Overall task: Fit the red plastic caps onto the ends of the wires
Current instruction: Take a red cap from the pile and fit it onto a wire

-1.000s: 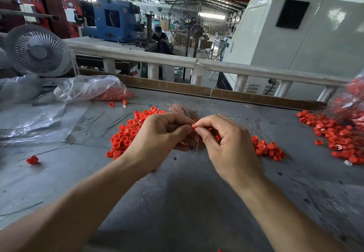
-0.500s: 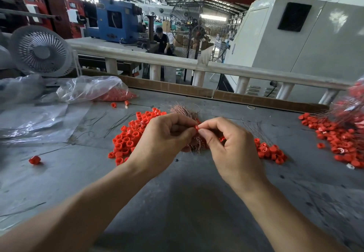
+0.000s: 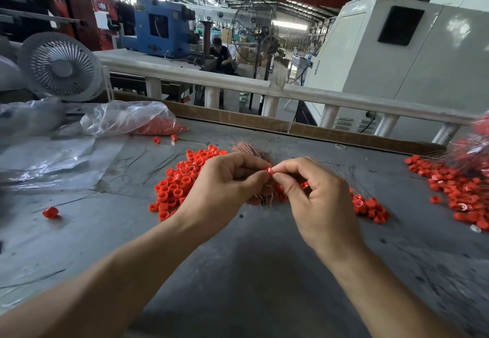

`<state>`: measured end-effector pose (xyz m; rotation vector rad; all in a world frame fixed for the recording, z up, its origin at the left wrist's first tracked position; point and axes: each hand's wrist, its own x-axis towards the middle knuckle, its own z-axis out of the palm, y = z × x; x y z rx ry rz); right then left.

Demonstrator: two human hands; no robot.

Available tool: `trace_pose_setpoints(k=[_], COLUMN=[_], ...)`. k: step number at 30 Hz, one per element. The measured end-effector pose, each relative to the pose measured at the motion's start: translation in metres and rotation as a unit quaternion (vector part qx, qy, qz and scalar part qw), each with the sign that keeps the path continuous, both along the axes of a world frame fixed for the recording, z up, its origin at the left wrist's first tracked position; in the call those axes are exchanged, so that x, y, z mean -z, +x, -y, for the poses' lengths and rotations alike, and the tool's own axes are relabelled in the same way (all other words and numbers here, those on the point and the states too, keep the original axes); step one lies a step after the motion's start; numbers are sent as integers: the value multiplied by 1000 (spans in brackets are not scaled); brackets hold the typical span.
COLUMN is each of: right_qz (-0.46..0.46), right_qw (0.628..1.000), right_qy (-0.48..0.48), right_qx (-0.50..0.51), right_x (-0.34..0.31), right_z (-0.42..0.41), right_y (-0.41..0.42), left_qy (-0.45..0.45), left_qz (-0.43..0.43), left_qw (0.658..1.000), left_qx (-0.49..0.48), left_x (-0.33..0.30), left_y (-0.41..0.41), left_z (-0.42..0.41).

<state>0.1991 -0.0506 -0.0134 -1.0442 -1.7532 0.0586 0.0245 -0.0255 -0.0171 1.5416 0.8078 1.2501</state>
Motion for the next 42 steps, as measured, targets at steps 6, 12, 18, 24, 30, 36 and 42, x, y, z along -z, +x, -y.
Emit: trace_pose_setpoints(k=[6,12,18,24,30,36,42], right_qz=[1,4,11,9,-45,-72,-34], right_qw=[1000,1000,999,1000,997,994,998], right_qy=[-8,-9,13,-2,-55,-84,-40], right_qx=[-1,3,28,25,0,-21,-23], right_x=[0,-3,-5,-5,-4,-3,-7], right_z=[0,2,4,5,6,7,7], right_y=[1,1,-1,-1,1,1,3], left_qy=[-34,-35,-3,15,21,34,41], left_qz=[26,32,21,7,-2,-6,-10], left_qw=[999,999,1000,1000,1000,999,999], left_qx=[23,24,0,-19,-12,-8,-3], left_x=[-1,-4,-3,-1,-1,-2,-3], left_y=[0,2,4,5,3,2,1], left_z=[3,4,5,4,5,5,4])
